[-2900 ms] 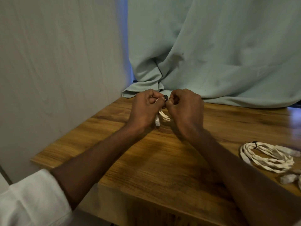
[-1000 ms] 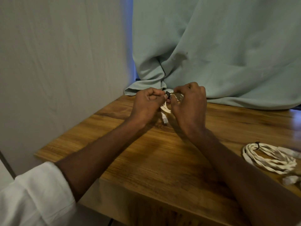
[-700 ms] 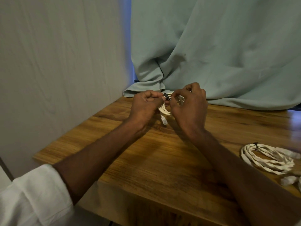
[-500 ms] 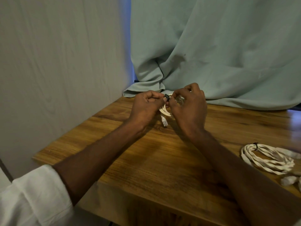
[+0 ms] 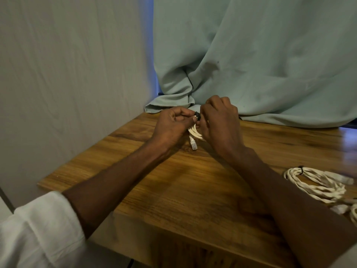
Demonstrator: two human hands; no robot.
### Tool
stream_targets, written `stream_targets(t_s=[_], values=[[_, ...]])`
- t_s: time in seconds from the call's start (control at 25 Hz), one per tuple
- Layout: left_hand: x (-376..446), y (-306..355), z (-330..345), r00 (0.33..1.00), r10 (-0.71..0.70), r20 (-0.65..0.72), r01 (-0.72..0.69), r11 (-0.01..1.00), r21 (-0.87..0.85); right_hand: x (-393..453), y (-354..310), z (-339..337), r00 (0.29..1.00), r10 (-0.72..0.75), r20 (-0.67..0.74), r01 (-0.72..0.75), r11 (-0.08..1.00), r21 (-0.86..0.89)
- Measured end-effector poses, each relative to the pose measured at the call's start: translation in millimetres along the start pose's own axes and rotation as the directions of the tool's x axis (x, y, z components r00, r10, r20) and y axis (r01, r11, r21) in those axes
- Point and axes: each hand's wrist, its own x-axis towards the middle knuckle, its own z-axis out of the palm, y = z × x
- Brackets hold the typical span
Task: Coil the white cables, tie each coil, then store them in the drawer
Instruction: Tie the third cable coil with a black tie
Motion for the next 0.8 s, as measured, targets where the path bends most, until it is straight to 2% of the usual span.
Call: stream_targets(t_s=[0.12,0.24,0.56,0.8], values=[[1.4,0.2,-0.8,0.993,-0.112,-0.021,0.107,0.981,-0.162,1.4,2.3,-1.9,0.988,0.143,-0.048,-0.129,0.966,0.223],[2.5,1.9,-2.2,0.985,-0.173,-0.018,0.167,0.968,-0.189,0.5,0.9,-1.9,0.977,0.212,0.013,-0.2,0.9,0.388],[-3.5,9.4,-2.8,0.972,-0.225,0.067,0.234,0.949,-0.209,-1.3,-0.8,-0.5,0.947,0.314,-0.074,-0.254,0.868,0.426],[-2.5,5.9,-3.3,0.976,-0.213,0.044,0.218,0.96,-0.175,-4.6,-2.0,-5.5,0.983,0.164,-0.076,-0.135,0.945,0.299]])
